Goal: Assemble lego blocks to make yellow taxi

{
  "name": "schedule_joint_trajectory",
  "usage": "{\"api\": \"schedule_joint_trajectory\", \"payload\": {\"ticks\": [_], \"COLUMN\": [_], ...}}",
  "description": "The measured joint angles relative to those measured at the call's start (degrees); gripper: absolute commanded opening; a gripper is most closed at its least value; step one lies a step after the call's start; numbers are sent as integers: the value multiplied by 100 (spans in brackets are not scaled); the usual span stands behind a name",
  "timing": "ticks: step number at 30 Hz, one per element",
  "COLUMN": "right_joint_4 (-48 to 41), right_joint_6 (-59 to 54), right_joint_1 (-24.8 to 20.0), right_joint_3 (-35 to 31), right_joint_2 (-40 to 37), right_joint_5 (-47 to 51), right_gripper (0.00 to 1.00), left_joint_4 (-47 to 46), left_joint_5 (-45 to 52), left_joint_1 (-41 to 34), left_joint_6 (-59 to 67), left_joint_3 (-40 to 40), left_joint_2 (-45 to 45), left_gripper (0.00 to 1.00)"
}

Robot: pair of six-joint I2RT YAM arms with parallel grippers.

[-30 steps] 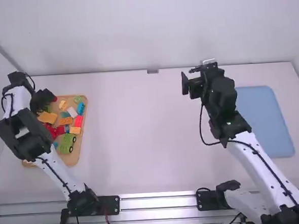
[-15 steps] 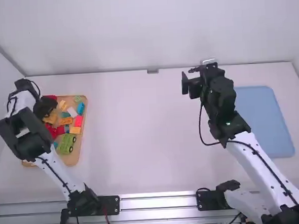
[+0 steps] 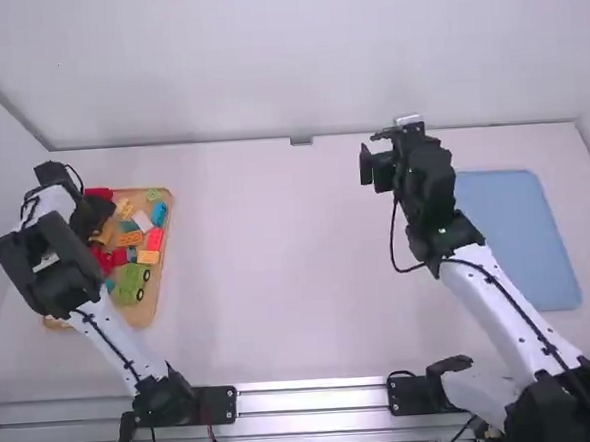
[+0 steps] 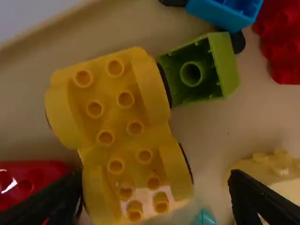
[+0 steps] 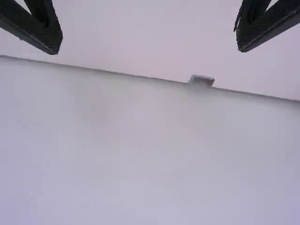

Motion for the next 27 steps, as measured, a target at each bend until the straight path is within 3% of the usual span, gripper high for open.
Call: {"api": "schedule_joint_trajectory", "payload": {"ticks": [11, 14, 22, 27], "right_joint_4": [210, 264, 291, 284], "right_joint_6": [-645, -863, -1010, -1014], "right_joint_1": [595, 782, 892, 892], "right_joint_3": [0, 0, 0, 0], "right_joint_2": [2, 4, 4, 2], "right_joint_5": [15, 17, 17, 20], "right_gripper": [99, 99, 99, 99], "left_joint_4": [470, 713, 809, 691], "left_joint_5": [-269, -387, -457, -455], "left_joint_1": [2, 2, 0, 9], "left_joint_6": [-275, -341, -450, -422], "left_joint_3": [-407, -514, -588, -557], "left_joint_2": [2, 2, 2, 2], "left_gripper": [80, 74, 61, 62]}}
